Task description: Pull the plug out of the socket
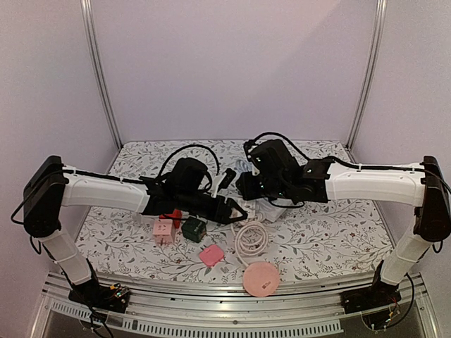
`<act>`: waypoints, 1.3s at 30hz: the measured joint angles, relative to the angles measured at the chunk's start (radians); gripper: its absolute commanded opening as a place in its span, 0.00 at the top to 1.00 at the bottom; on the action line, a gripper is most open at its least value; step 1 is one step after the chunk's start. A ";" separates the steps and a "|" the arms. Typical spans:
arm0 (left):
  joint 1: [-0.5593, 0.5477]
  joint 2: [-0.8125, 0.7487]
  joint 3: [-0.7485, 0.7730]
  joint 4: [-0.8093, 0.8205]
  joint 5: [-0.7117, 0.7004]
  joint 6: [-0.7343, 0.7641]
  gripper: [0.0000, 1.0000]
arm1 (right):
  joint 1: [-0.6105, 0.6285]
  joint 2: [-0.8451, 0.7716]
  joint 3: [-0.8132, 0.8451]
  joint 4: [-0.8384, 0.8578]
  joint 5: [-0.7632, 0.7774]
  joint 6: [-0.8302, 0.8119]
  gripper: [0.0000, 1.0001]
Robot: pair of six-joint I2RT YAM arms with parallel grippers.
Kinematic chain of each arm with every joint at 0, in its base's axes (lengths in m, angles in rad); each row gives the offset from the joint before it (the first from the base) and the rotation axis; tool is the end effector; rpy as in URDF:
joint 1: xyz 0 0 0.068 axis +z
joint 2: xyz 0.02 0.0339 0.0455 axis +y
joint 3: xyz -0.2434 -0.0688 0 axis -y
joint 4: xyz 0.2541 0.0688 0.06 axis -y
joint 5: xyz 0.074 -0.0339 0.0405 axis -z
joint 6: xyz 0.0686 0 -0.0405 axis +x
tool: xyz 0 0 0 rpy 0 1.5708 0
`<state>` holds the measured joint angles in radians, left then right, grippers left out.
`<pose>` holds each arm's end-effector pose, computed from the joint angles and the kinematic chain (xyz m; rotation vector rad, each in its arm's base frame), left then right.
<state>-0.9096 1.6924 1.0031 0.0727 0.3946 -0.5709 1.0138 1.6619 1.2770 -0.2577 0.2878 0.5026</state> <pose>0.2222 -0.3286 0.1604 0.6532 2.3390 -1.1987 0.2344 0.3395 0.2323 -0.4071 2.1971 0.5326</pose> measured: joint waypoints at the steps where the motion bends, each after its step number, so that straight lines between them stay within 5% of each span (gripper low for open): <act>1: 0.000 0.000 0.000 0.000 0.001 0.000 0.71 | 0.000 0.000 0.000 0.000 0.003 -0.002 1.00; 29: 0.019 -0.019 -0.066 -0.041 -0.016 -0.026 0.75 | -0.065 -0.033 0.001 0.084 -0.080 0.127 1.00; 39: 0.180 -0.030 0.095 -0.291 0.100 -0.048 0.74 | 0.014 -0.159 -0.033 0.089 -0.066 -0.008 1.00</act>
<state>-0.7296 1.6627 1.0985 -0.2184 0.4950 -0.6186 1.0283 1.5024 1.2442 -0.1692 0.2218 0.4942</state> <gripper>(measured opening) 0.591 0.264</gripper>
